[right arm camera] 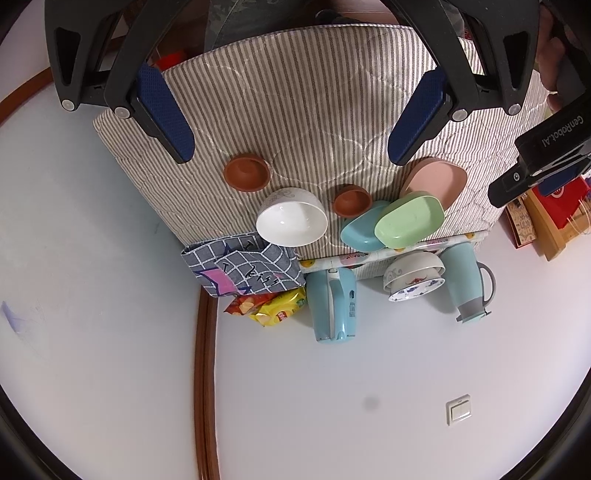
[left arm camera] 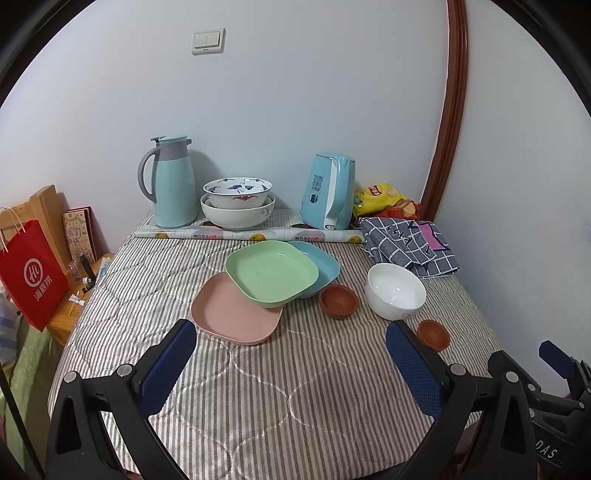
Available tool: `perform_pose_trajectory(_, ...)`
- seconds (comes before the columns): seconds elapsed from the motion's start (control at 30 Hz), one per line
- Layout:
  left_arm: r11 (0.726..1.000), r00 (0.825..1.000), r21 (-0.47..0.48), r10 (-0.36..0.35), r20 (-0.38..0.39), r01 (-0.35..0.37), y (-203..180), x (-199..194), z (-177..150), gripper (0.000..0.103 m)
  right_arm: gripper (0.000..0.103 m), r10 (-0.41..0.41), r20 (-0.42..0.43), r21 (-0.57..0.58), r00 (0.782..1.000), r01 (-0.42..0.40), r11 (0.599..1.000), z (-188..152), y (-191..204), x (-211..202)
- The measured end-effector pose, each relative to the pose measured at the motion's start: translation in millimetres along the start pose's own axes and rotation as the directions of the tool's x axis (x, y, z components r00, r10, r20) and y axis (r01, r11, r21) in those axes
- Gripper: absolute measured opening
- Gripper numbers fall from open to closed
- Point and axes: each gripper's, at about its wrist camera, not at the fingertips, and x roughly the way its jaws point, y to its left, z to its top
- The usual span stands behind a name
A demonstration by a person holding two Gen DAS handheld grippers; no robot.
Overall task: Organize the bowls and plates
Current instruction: 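Move the right gripper to the green plate rim and close on it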
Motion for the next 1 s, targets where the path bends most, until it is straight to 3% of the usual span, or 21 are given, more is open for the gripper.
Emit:
perform_pose_trajectory(0.33, 0.999, 0.998, -0.033, 0.023, -0.05, -0.025, 18, 34, 11, 0.103, 0.103, 0.008, -0.004, -0.02, 1.0, -0.008, 1.0, 13, 14, 28)
perform_pose_trajectory(0.73, 0.993, 0.988, -0.083, 0.078, -0.131, -0.089, 60, 94, 24, 0.102, 0.102, 0.106, -0.076, -0.005, 0.991, -0.106, 0.994, 34, 33, 83)
perform_pose_trajectory(1.0, 0.993, 0.984, -0.073, 0.081, -0.156, -0.093, 77, 132, 38, 0.096, 0.095, 0.123, -0.114, 0.014, 0.986, -0.122, 0.992, 53, 48, 124)
